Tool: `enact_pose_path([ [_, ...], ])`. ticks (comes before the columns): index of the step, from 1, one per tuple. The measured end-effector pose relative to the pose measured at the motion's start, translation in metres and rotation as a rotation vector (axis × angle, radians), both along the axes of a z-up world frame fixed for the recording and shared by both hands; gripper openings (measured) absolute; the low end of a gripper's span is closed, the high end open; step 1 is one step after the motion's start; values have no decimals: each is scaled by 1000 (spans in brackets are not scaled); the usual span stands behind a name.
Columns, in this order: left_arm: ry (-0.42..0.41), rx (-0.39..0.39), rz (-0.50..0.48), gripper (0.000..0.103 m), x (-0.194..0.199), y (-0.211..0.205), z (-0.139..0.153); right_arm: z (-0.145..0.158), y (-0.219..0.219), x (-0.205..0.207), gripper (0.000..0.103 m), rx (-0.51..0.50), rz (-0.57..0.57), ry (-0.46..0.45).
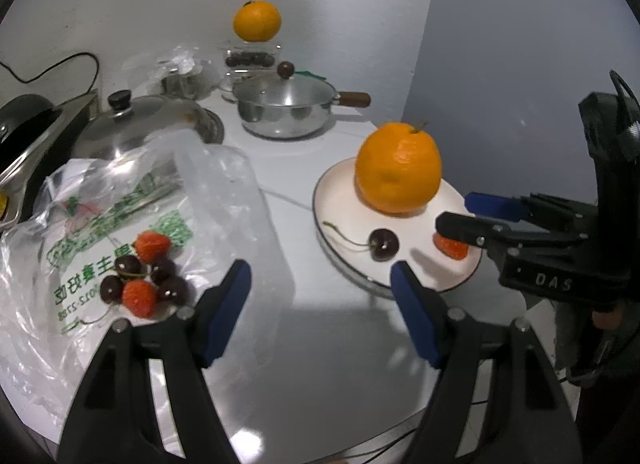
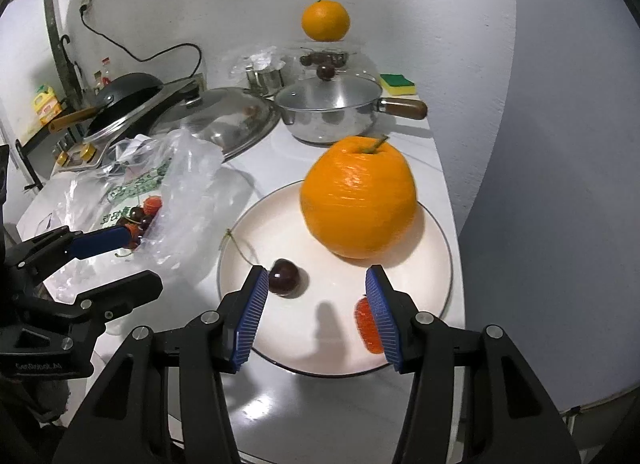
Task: Organize fruits
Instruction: 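Move both open grippers back to the fruit on the plastic bag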
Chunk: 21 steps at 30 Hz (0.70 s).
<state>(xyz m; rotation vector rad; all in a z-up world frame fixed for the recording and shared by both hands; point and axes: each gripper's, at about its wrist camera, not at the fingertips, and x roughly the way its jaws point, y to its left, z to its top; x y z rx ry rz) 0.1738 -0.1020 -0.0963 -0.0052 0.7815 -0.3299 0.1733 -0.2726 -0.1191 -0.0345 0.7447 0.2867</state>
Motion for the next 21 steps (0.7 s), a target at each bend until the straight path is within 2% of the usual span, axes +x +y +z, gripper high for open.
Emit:
enact_pose_path([
  [21,-15,-33,102,74,-18,69,2,11,68,1,54,-31,82,-16],
])
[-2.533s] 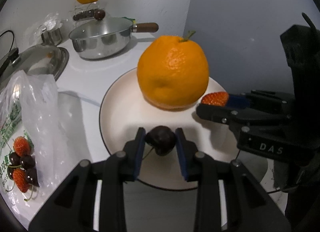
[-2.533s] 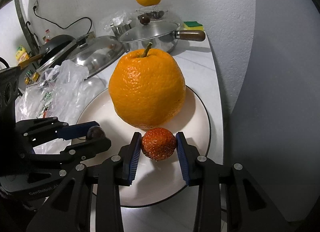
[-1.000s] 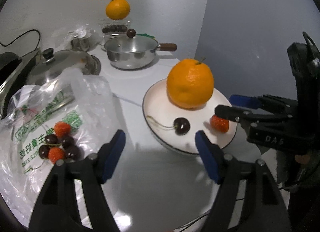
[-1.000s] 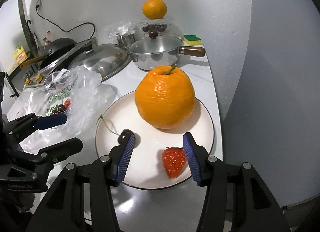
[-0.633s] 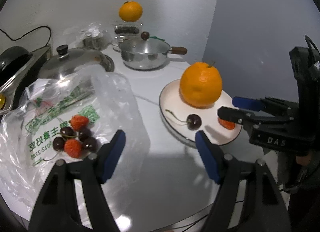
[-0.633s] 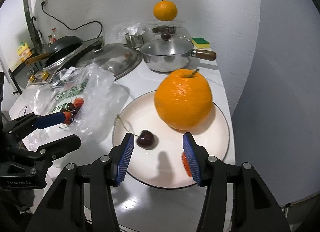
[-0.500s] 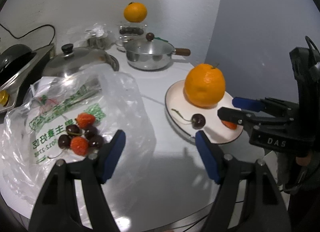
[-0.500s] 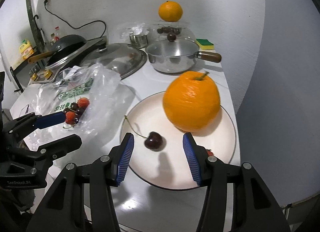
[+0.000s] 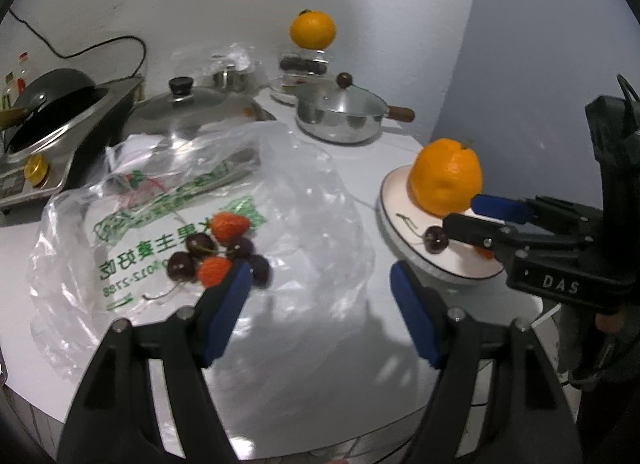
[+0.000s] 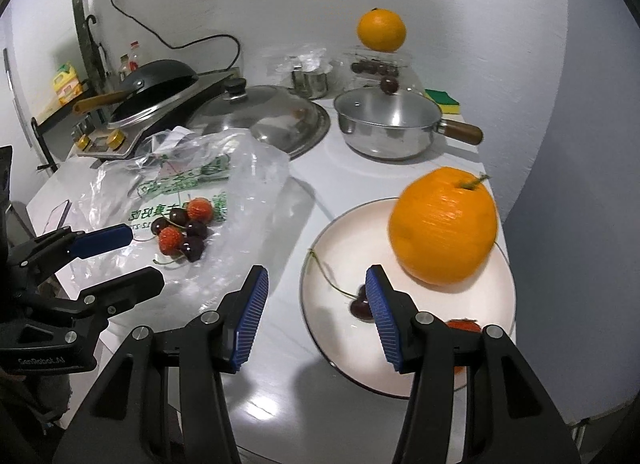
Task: Organize fruits
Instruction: 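Move both open grippers back to the fruit on the plastic bag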
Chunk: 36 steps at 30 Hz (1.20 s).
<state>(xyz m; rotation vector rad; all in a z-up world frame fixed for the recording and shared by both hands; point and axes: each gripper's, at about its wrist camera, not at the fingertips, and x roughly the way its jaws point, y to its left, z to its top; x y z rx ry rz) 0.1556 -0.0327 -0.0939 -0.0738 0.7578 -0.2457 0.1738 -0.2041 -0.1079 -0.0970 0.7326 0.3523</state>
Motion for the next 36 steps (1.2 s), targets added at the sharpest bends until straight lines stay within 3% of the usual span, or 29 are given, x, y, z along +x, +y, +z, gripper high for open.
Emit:
enact_pose_path([
  [36,25,-36,160,74,-5,90,-23,-6,107,10,54,-42,192,29],
])
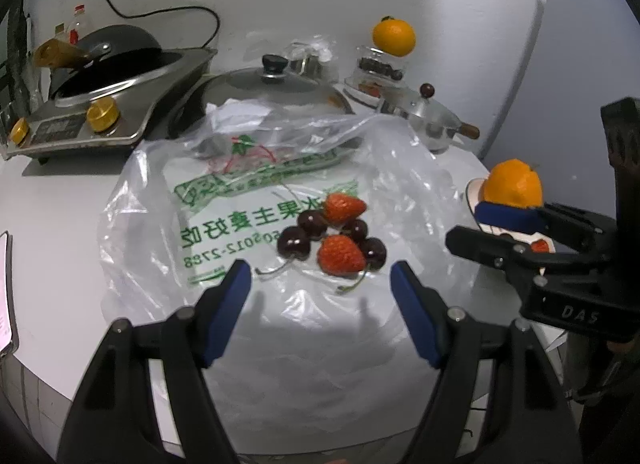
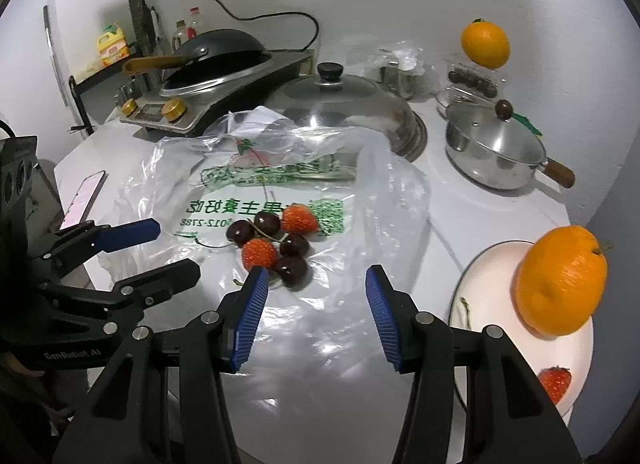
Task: Organize fruits
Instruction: 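Move both open grippers back to the fruit on the plastic bag, then grasp a dark cherry with the right gripper while the left gripper reaches a strawberry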
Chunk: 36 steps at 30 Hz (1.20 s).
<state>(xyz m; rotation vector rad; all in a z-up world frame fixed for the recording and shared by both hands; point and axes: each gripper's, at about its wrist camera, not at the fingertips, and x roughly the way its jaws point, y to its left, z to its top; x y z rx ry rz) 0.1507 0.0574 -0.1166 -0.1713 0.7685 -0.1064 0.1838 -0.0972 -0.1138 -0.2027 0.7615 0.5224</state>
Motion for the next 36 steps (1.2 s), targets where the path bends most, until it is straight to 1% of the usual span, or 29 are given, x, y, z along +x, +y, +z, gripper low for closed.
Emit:
enact_pose_path([
  [9,14,-7,20,74,5,12,-8,-11,23,9,54,-5,59,20],
  [14,42,-11,25,74,12,16,-21,-24,29,21,54,-20,57,48],
  [24,66,-16,24,74,22,19,-33,-48,31,41,54,-48,48,95],
  [32,75,-16,16,74,25,19,-35,-52,32,48,54,-39,48,107],
  [36,76,-14,14,74,26,19,-35,-51,35,49,53,-14,76,129],
])
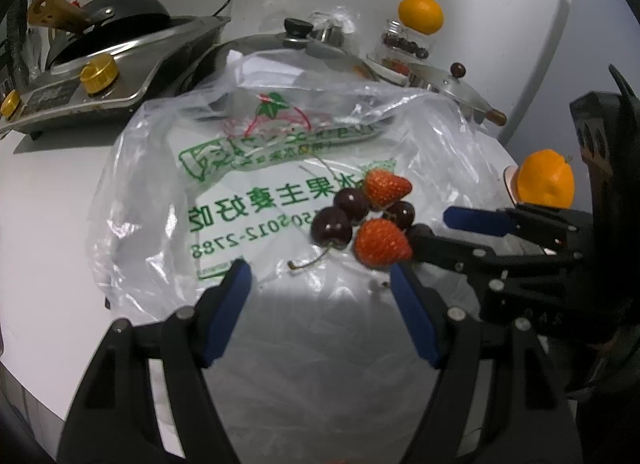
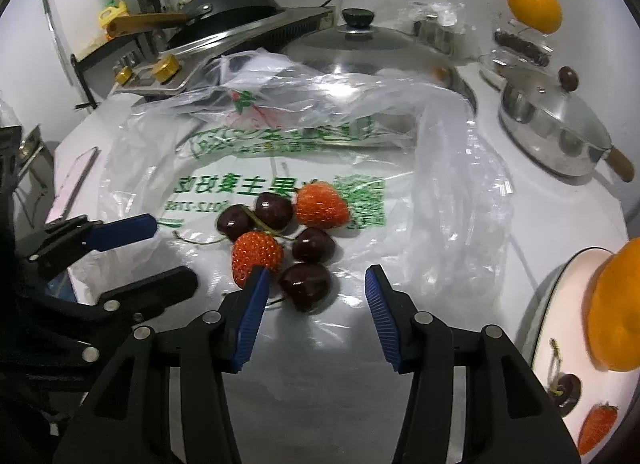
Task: Organize fruits
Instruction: 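Grasp a dark cherry with the right gripper while the left gripper reaches a strawberry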
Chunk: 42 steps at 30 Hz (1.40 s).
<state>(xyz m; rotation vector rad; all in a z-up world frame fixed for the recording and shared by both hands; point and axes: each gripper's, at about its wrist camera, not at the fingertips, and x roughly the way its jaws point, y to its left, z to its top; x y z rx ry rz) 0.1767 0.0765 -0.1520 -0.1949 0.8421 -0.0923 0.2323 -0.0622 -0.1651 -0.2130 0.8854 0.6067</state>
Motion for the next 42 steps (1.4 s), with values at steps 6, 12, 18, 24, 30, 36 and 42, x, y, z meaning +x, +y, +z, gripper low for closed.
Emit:
enact_pose_path([
  [6,-4,1,2,74,-2,1,1,-1,5,-6,53,-9,36,14],
  [12,-5,9,4,74,-4,0,1,1,1,-12,53,-9,45,8],
  [18,-6,14,1,73,-4,-2,2,3,-8,-8,53,-1,26,-4],
  [24,-1,20,5,74,-3,-3,2,-3,-4,-3,53,-3,42,7],
  [30,0,9,-15,73,-2,-4,3,-5,-1,5,45,31,56,28],
  [36,-10,8,-53,73,-4,-10,6,-7,-6,11,33,86,81,76],
  [42,-5,28,-88,73,-1,-22,6,-9,-10,14,32,123,85,100],
])
